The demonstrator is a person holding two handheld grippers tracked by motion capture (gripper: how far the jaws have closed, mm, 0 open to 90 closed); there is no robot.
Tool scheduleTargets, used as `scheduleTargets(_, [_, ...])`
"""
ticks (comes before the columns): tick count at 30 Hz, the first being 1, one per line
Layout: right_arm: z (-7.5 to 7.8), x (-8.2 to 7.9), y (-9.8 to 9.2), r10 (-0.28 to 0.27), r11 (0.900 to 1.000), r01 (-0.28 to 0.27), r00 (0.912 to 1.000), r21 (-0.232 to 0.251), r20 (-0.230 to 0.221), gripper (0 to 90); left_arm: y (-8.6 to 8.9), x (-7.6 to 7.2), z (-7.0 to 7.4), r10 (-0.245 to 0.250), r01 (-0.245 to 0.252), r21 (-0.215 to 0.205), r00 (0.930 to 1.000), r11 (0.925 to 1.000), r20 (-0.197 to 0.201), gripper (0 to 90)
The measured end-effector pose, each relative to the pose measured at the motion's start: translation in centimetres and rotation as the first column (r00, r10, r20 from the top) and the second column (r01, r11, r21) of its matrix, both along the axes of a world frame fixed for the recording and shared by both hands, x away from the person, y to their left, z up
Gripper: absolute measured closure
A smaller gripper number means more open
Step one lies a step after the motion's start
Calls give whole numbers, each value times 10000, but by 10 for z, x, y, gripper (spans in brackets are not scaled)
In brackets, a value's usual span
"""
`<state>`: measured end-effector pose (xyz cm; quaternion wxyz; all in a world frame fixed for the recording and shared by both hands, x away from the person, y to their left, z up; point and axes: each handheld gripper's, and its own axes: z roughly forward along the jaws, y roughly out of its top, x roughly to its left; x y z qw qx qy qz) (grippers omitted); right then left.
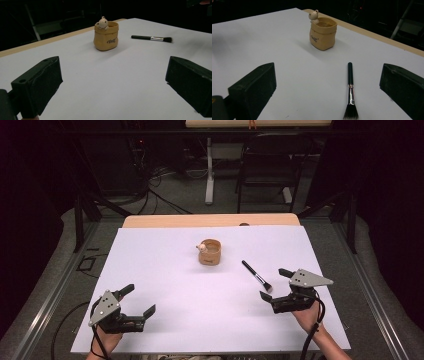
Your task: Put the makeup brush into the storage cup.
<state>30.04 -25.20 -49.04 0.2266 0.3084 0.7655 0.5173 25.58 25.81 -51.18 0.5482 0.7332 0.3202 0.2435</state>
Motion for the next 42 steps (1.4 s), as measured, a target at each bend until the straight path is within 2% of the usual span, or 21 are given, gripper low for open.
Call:
scheduleTargets(15, [0,21,6,-57,10000,57,9999,-21,-157,6,-1,0,0,-20,20,34,10000,10000,21,4])
scheduleTargets(23, [-4,35,14,25,9994,-38,9993,-340,-385,8,-2,1,-1,-27,27,64,10000,10000,-15,4])
scheduleTargets(42, [-8,62,22,-139,9981,101,9979,-605,-630,10,-2,2,-1,-90,90,87,10000,9999,-41,4])
